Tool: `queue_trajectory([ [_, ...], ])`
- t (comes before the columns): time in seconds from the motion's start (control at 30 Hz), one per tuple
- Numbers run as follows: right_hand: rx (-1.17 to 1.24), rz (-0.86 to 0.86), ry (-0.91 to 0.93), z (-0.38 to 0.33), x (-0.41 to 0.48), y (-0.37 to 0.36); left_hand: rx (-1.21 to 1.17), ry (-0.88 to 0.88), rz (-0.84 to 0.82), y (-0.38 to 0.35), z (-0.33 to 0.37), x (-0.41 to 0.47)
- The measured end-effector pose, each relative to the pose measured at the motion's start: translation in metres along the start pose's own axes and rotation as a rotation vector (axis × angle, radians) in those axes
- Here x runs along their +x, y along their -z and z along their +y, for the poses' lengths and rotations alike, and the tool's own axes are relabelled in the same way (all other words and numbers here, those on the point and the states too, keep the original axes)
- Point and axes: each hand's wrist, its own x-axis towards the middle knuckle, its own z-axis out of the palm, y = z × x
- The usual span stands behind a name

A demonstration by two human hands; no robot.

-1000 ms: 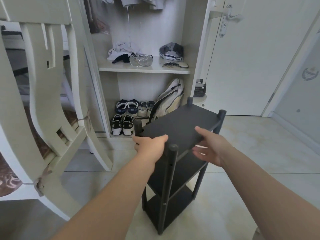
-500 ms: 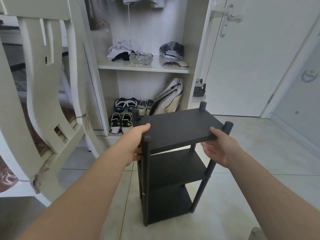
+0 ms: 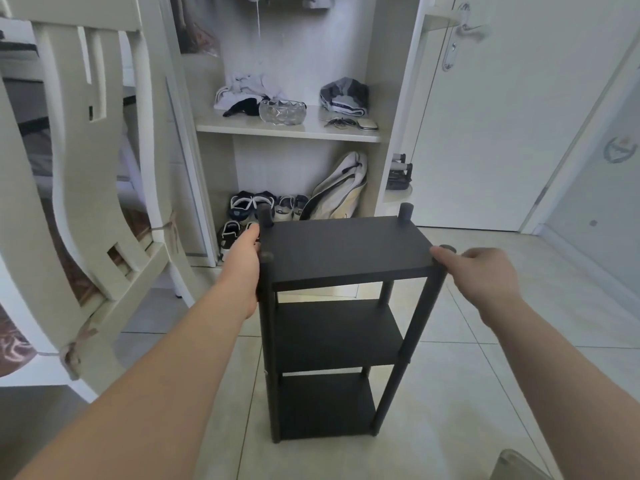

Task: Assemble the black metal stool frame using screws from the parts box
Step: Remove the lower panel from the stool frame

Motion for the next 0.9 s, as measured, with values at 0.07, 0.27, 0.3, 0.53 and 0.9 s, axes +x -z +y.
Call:
queue_trajectory([
  [0.07,0.071,0.058,0.029,0.003,0.001,-0.005,0.006,-0.007,-0.012,0.000,-0.001,-0.002],
  [0.27,0.582,-0.240,-0.281,0.003,0.007,-0.011,0.042,0.019,0.007,0.007,-0.002,0.000],
  [0.3,0.602,-0.283,-0.297,0.004,0.008,-0.011,0.040,0.023,0.000,0.008,-0.002,0.001],
  [0.53,0.595,-0.484,-0.339,0.015,0.012,-0.005,0.030,0.018,0.012,0.012,-0.004,0.013],
  [0.9,0.562,-0.392,-0.237,0.023,0.020,-0.013,0.046,0.028,0.039,0.013,-0.008,0.022],
])
